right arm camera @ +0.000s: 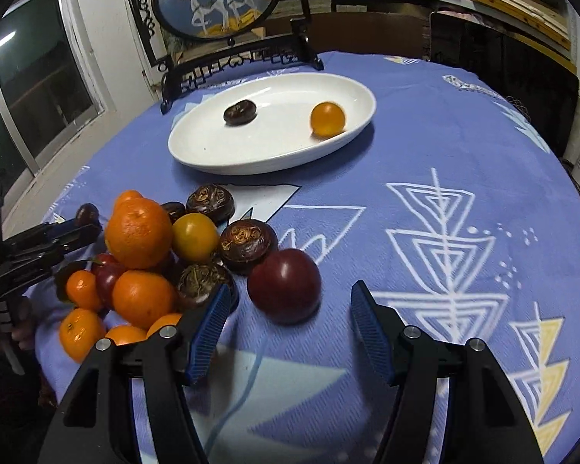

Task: Organize fruits
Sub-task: 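Grasp another dark brown fruit with the left tool while the right tool grasps a red plum, then place the dark fruit and red plum on the white plate, opening both tools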

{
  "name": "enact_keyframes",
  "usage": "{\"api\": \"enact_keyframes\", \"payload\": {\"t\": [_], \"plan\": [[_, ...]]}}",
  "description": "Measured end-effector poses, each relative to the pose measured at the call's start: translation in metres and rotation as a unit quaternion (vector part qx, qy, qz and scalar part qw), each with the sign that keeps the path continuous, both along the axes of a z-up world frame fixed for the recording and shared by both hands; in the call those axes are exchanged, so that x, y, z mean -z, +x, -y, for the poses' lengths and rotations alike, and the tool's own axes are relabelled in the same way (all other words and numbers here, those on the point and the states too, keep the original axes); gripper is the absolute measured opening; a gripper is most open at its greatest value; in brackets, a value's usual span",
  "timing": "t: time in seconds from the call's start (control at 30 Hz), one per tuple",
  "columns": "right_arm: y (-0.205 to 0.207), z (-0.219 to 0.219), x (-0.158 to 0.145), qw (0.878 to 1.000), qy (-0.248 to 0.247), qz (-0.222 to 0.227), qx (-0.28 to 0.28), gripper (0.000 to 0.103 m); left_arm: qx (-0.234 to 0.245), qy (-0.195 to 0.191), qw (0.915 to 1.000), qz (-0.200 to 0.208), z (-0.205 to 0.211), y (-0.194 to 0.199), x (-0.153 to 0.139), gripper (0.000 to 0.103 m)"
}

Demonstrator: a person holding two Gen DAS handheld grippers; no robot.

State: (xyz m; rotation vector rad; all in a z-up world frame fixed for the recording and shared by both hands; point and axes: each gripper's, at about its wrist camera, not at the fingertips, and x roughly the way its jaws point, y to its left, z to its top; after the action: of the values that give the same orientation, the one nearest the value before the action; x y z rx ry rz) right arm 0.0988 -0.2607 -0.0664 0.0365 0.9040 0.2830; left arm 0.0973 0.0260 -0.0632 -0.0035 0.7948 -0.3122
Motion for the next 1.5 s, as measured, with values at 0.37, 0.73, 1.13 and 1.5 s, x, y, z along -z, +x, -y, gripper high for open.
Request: {"api": "enact_keyframes", "payload": {"t": [0.37, 0.73, 1.13, 1.5], "plan": [[-0.004, 0.005, 0.001, 0.999, 0.039, 0.000, 0.003, 0.040, 0.002, -0.008, 1.0000, 0.002, -0.002, -0.003, -0.001, 0.042], [-0.028, 0.042, -0.050, 0.997, 0.063, 0.033, 0.006, 0.040, 0.013, -0.023, 0.9996, 0.014, 0.005, -0.007, -0.035, 0.042], [0.092, 0.020, -0.078, 0.995, 0.095, 0.038, -0.020, 0.040, 0.047, 0.021, 0.9987, -0.002, 0.071, 0.112, -0.059, 0.042], [0.200, -0.041, -0.033, 0.996, 0.075, -0.014, -0.038, 0.040, 0.051, 0.059, 0.9940, -0.077, 0.097, 0.183, -0.003, 0.042]]}}
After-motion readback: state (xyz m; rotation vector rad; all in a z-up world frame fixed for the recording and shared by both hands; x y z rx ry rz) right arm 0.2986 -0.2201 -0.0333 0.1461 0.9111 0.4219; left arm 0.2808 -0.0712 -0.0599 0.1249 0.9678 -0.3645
